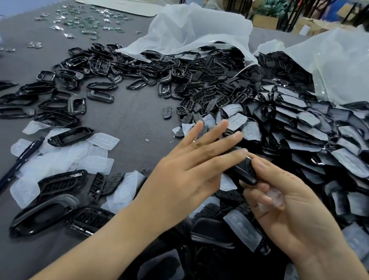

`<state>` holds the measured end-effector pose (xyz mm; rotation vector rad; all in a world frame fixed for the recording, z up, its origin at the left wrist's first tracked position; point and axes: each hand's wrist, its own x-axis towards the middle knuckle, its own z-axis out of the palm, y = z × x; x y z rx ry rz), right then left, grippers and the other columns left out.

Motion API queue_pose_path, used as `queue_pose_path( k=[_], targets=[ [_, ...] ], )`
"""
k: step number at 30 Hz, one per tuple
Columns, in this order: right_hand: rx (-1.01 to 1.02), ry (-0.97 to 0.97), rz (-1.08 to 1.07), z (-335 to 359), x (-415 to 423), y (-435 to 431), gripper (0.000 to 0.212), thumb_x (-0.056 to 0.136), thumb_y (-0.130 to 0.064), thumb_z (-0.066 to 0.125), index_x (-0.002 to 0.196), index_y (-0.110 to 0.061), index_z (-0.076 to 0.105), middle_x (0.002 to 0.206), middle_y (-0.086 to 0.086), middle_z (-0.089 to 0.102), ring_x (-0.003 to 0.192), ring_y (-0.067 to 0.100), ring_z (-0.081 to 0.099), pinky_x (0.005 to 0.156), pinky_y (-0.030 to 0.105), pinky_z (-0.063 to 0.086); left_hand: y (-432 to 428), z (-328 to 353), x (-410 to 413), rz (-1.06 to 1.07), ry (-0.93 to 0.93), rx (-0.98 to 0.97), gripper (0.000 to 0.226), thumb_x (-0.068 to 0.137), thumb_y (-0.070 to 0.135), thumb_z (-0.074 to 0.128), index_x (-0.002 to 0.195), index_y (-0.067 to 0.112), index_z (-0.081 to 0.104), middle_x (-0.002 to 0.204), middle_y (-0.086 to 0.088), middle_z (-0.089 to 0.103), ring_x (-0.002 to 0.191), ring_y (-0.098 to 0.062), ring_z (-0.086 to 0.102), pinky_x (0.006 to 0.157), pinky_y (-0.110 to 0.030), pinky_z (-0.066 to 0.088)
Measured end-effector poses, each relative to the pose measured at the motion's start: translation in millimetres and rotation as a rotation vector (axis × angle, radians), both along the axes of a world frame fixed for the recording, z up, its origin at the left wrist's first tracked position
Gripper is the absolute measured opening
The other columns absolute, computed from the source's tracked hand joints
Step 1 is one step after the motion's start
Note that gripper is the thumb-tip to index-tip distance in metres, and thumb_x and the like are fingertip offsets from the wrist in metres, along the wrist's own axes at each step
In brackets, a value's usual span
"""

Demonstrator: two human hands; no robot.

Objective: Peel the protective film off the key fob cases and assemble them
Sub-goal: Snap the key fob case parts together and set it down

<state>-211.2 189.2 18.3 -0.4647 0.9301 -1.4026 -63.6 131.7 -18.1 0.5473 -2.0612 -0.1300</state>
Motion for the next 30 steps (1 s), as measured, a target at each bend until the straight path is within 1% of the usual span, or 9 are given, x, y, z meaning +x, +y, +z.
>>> queue_pose_path(
  k=[6,9,10,12,15,18,21,24,30],
  targets=[
    [0.063,-0.017,0.055,2,2,1,0.015,0.064,-0.007,0.061,0.064,-0.004,0.076,0.061,-0.002,0.06,0.039,0.003,0.042,0.033,0.01,0.032,0,1,2,0.005,0.032,-0.042,0.027,0.098,0.009,0.046,0.109,0.005,0.07,0.12,-0.006,0.065,0.123,-0.024,0.056,0.109,-0.047,0.039],
    [0.079,-0.049,0.094,1,-1,1,0.012,0.065,-0.012,0.063,0.064,-0.007,0.074,0.063,0.002,0.056,0.044,0.005,0.042,0.035,0.014,0.034,0,0,3,0.0,0.034,0.029,0.024,0.097,0.013,0.051,0.11,0.009,0.071,0.113,-0.002,0.07,0.113,-0.014,0.063,0.101,-0.026,0.045],
    [0.093,-0.064,0.099,1,-3,0,0.012,0.066,-0.016,0.064,0.066,-0.008,0.073,0.065,0.003,0.056,0.048,0.009,0.043,0.039,0.017,0.035,1,1,3,0.033,0.061,0.111,0.022,0.094,0.015,0.055,0.111,0.015,0.071,0.105,0.0,0.073,0.1,-0.01,0.067,0.09,-0.016,0.049],
    [0.12,-0.125,0.091,-1,-10,0,0.019,0.065,-0.022,0.06,0.074,-0.009,0.071,0.076,0.009,0.063,0.06,0.017,0.05,0.052,0.027,0.038,2,0,1,0.081,0.222,0.438,0.024,0.091,0.013,0.063,0.107,0.03,0.07,0.086,-0.001,0.076,0.077,-0.013,0.071,0.067,-0.016,0.053],
    [0.098,-0.212,0.057,-4,-17,0,0.036,0.064,-0.018,0.045,0.093,-0.01,0.064,0.102,0.013,0.069,0.086,0.027,0.062,0.071,0.041,0.048,0,-2,-2,-0.041,0.466,0.951,0.035,0.09,-0.001,0.06,0.097,0.032,0.068,0.082,0.006,0.076,0.078,-0.014,0.074,0.062,-0.017,0.056],
    [0.069,-0.17,0.005,-7,-16,-2,0.05,0.06,-0.001,0.032,0.101,-0.012,0.06,0.113,0.013,0.07,0.104,0.029,0.062,0.087,0.044,0.046,-3,0,-1,-0.095,0.505,1.066,0.032,0.092,-0.005,0.056,0.094,0.025,0.068,0.085,0.008,0.076,0.077,-0.014,0.074,0.058,-0.016,0.054],
    [0.018,-0.121,-0.062,-9,-13,-5,0.054,0.054,0.014,0.031,0.091,-0.012,0.061,0.102,0.013,0.072,0.098,0.028,0.066,0.079,0.04,0.054,-1,1,-3,-0.135,0.515,1.113,0.03,0.093,-0.003,0.055,0.094,0.023,0.068,0.084,0.005,0.076,0.074,-0.016,0.074,0.054,-0.017,0.054],
    [-0.022,0.004,-0.08,-9,-13,-4,0.031,0.063,0.01,0.051,0.075,-0.011,0.069,0.086,0.011,0.072,0.082,0.022,0.071,0.07,0.032,0.059,-1,1,-3,-0.174,0.521,1.194,0.027,0.094,-0.002,0.053,0.096,0.021,0.067,0.085,0.003,0.076,0.073,-0.017,0.074,0.052,-0.017,0.053],
    [-0.064,0.227,-0.073,-9,-11,0,0.024,0.074,-0.016,0.06,0.095,-0.006,0.067,0.086,0.011,0.074,0.071,0.017,0.07,0.061,0.025,0.056,-1,1,-3,-0.22,0.521,1.237,0.022,0.094,0.0,0.053,0.098,0.017,0.067,0.087,0.0,0.076,0.074,-0.018,0.074,0.054,-0.017,0.054]
  ],
)
